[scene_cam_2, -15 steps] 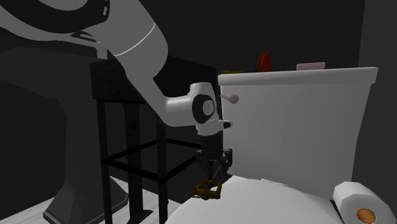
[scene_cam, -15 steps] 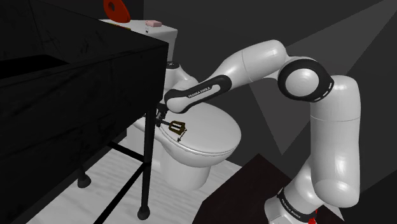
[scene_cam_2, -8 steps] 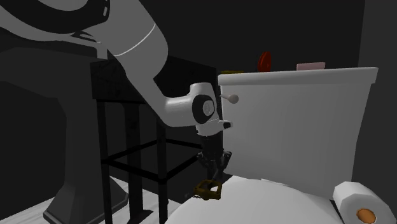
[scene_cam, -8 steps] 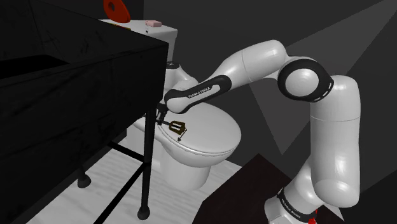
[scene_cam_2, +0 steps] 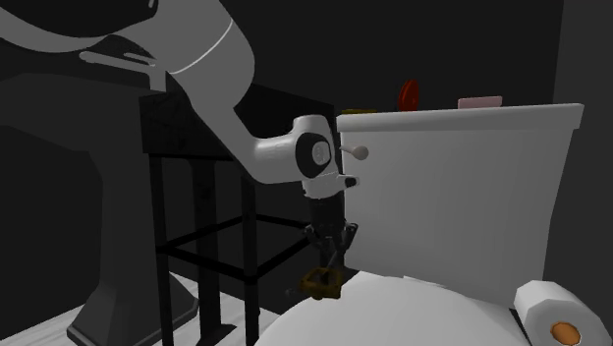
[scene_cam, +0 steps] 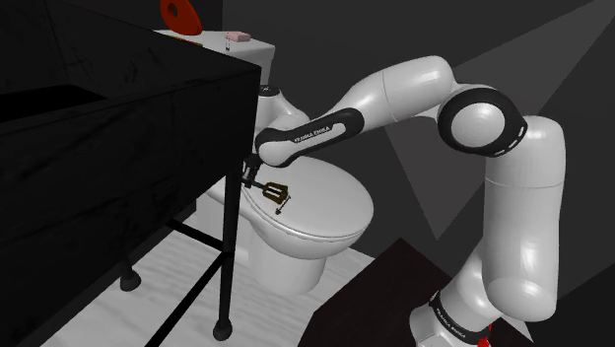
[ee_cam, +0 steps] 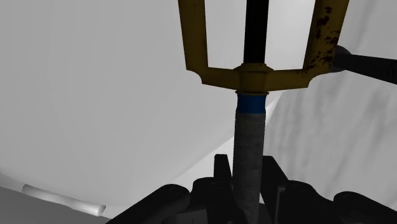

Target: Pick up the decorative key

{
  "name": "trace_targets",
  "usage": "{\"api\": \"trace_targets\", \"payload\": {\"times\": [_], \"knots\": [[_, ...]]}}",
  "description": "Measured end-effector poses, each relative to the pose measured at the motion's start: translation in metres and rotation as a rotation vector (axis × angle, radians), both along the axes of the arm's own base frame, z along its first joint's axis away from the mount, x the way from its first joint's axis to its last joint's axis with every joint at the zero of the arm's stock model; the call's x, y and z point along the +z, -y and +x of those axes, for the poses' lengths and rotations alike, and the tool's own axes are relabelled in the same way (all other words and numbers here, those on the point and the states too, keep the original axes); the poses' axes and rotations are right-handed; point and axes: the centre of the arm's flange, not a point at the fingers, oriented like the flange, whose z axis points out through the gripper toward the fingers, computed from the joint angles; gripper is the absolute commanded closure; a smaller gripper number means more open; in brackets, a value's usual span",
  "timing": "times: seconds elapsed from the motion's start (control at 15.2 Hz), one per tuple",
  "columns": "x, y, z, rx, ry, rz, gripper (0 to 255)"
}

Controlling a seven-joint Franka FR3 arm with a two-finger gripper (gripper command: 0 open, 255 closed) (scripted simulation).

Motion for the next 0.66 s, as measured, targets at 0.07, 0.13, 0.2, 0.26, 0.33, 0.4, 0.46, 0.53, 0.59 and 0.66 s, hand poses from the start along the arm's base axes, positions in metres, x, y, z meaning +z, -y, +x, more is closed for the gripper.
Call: {"api": "trace_targets", "payload": {"times": [0.07, 0.13, 0.2, 0.26, 0.33, 0.4, 0.46, 0.53, 0.59, 0.66], "knots": [[0.005, 0.001, 0.0, 0.0, 0.0, 0.0, 255], [0.01, 0.0, -0.001, 0.0, 0.0, 0.0, 255], [0.016, 0.0, 0.0, 0.0, 0.0, 0.0, 255], [0.02, 0.0, 0.0, 0.0, 0.0, 0.0, 255], [0.025, 0.001, 0.0, 0.0, 0.0, 0.0, 255], [0.031, 0.001, 0.0, 0.0, 0.0, 0.0, 255], [0.037, 0.001, 0.001, 0.0, 0.0, 0.0, 255], [0.042, 0.001, 0.001, 0.0, 0.0, 0.0, 255], [0.047, 0.0, 0.0, 0.0, 0.0, 0.0, 255], [0.05, 0.0, 0.0, 0.0, 0.0, 0.0, 255]]}}
